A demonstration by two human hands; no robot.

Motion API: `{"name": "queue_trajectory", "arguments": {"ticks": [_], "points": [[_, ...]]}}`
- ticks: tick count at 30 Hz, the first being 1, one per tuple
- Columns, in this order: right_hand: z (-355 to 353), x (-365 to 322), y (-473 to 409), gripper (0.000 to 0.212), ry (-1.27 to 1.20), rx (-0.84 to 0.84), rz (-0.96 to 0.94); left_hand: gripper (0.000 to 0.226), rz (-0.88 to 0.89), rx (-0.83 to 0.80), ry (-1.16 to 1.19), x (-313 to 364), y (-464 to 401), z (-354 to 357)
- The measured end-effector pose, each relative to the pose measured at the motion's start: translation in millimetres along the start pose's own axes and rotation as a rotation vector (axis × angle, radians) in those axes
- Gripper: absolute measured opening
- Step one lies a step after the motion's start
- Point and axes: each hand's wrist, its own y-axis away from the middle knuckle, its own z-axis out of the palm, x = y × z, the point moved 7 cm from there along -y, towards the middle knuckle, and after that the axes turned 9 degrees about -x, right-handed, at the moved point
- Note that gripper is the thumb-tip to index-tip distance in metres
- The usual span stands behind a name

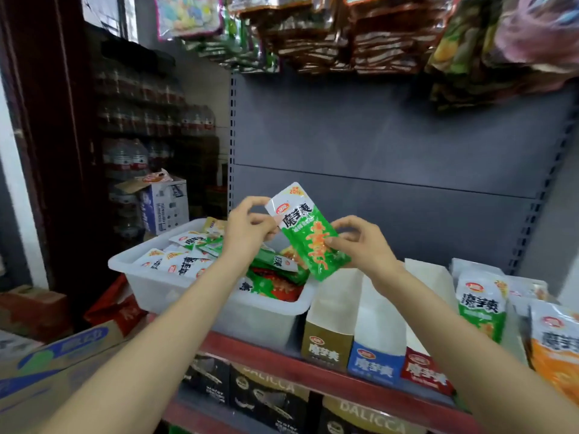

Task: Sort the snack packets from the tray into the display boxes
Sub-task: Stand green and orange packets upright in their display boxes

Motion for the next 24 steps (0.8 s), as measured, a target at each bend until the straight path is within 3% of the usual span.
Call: {"name": "queue_trajectory", "arguments": {"ticks": [6,12,18,24], "points": [[-69.2,1.8,37.3,0.062,0.089,0.063,-0.061,0.032,0.011,-0.218,0.095,10.4,5.1,114.9],[-151.9,18.6,81.7,0.074,0.219,0.254,-0.027,0.057,0.020,-0.487,0.075,26.3,21.6,219.9],[-202.9,24.1,107.2,0.091,0.418,0.341,-0.007,0.061,0.141,-0.553,-0.085,39.9,27.6,281.9],[-210.6,33.4,114.2,0.067,0.655,0.344,0.044,0.059,0.215,-0.567,-0.292,29.7,32.4,302.6]]}}
